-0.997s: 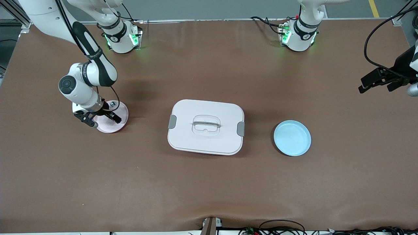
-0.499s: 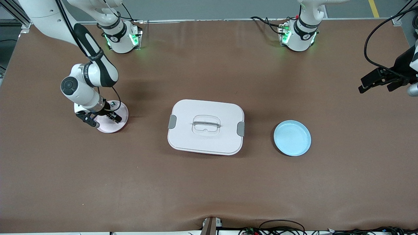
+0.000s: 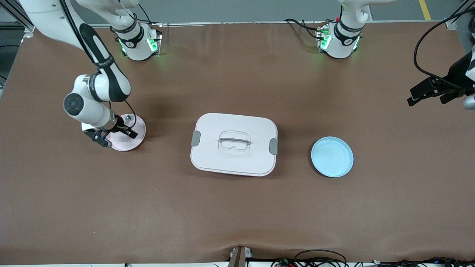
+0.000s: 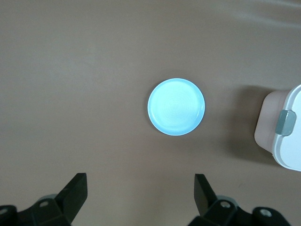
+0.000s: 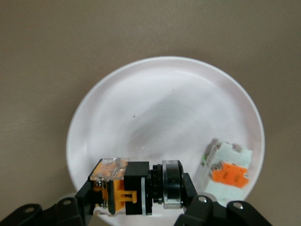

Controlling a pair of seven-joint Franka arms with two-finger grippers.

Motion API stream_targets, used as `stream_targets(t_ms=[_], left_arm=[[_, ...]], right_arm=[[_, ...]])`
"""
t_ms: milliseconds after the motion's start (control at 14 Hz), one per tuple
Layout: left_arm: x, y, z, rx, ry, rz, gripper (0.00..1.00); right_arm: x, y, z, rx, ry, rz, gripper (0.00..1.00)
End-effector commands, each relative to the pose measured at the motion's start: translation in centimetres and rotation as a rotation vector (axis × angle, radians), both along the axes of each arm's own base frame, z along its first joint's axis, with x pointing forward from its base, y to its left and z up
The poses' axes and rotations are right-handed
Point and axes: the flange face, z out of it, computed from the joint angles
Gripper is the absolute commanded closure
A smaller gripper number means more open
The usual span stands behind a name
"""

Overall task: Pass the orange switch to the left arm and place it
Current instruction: 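Lift the switch over the box with the right gripper while the left gripper approaches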

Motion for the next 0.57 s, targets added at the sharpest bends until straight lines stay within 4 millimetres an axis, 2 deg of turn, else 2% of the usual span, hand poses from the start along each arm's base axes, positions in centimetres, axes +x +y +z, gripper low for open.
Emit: stream_targets(t_ms=[0,71,285,356,499], left_arm=[[0.0,2.5,0.2,-0.069,0.011,0.066,0.0],[-0.3,3.4,0.1,-0.129,0.036,0.089,0.0],[-1.9,6.2,0.0,-0.315,0.088,0.154,0.0],[-2.6,5.8,-0.4,-0.347,0.103,0.16,0.0],[-4.4,4.6,-1.2,-0.428,0.122,0.164,0.0]], right_arm=[[3.2,1.7,6.8,-0.002,0.064,-0.084,1.0],[4.1,3.5,8.8,0.017,0.083,-0.143,1.0],[5.5,6.7,13.2,0.189,0.137,-0.308,1.0],[5.9,7.4,14.6,0.224,0.142,-0.358,1.0],[6.7,10.9,17.5,0.263,0.149,-0.428,1.0]])
